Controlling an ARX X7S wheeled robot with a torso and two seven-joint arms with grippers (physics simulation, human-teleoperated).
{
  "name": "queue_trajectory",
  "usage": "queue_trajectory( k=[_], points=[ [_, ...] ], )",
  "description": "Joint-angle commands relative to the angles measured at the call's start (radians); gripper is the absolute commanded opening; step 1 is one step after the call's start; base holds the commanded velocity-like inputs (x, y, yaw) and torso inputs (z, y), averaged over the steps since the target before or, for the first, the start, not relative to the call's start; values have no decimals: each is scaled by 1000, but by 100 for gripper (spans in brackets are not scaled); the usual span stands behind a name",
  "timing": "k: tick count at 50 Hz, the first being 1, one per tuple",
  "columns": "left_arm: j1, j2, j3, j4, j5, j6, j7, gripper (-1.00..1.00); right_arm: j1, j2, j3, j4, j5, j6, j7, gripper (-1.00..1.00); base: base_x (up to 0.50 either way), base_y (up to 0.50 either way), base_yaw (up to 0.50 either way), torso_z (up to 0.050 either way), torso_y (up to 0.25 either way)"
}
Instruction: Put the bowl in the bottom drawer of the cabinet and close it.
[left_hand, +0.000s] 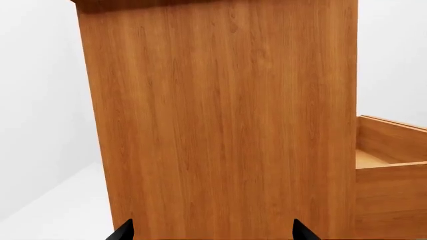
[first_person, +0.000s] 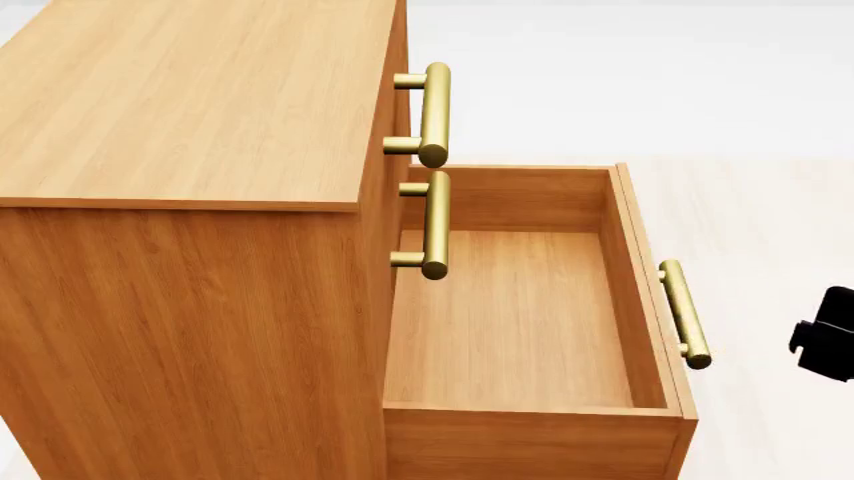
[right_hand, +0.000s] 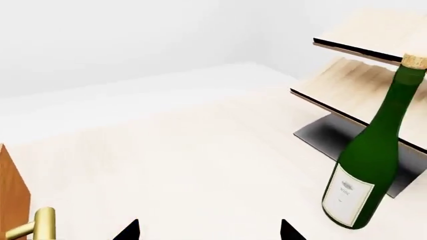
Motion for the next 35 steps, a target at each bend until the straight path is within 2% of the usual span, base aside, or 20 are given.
queue_trajectory(
  k=[1, 35],
  points=[
    [-3, -1, 4, -3, -1, 0, -4, 100, -14, 4, 46, 39, -9, -26, 25, 100, 0, 0, 0, 0, 0],
    [-4, -10, 10, 5, -2, -7, -19, 100, -28, -2, 178, 175, -73, -124, 166, 100, 0, 0, 0, 0, 0]
  ],
)
